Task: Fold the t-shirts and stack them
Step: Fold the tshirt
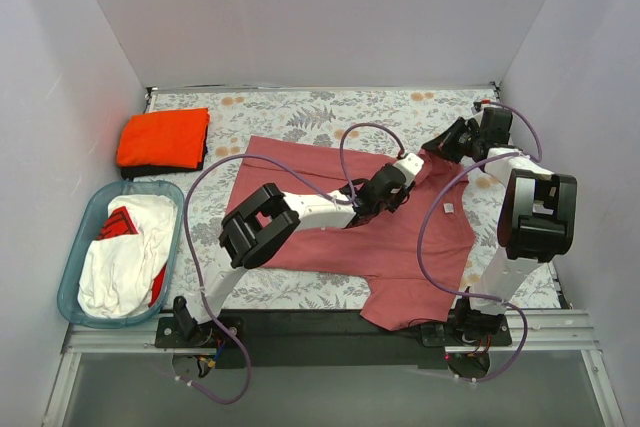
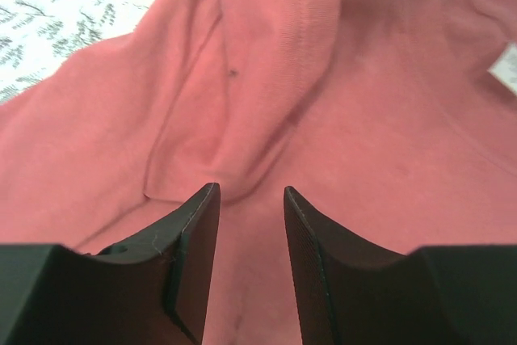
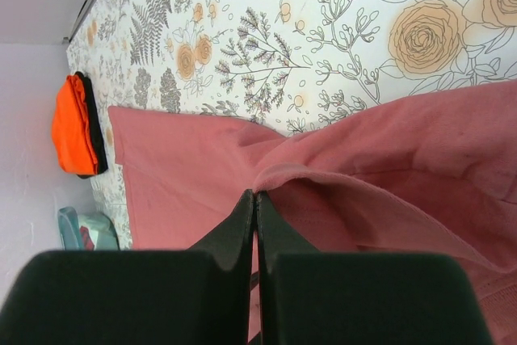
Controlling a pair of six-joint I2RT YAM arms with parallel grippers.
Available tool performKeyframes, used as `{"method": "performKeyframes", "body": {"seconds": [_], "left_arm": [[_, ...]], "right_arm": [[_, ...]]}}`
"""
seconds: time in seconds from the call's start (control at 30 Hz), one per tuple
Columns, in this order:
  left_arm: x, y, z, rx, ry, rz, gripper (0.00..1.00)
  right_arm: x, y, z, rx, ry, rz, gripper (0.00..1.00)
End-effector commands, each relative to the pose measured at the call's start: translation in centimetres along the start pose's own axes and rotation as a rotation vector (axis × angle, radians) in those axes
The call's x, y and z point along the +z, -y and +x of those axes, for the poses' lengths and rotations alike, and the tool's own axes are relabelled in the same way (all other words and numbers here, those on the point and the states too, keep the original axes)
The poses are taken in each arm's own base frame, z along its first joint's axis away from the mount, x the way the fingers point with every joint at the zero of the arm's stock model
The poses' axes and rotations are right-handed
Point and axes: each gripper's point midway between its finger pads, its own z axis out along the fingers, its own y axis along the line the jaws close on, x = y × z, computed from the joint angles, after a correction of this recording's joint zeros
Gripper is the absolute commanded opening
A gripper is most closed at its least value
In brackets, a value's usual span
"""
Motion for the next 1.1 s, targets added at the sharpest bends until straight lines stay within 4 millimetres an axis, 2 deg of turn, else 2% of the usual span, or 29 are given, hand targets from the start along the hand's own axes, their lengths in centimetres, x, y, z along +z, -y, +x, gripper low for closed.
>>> {"method": "performKeyframes", "body": {"seconds": [0.0,0.47,0.73,1.07], "left_arm": [[0.6,-2.0,-2.4,0.095,0.08,-0.086,0.37],[1.5,-1.6,-2.7,0.15,0.117,-0.069,0.41],[1.8,-0.4,-1.2,0.226,0.104,-0.026,0.43],[2.8,-0.2,0.2,0.287,0.084,-0.013,0.42]], "right_arm": [[0.3,-1.0,-0.6,-0.028,0.011,-0.042,0.01],[0.4,-0.5,0.0,-0.016,-0.003,-0.038,0.01],[0.5,-0.3,0.4,-0.004,-0.013,-0.04,0.01],[0.6,0.1,0.8,0.001,-0.019,-0.035,0.01]]}}
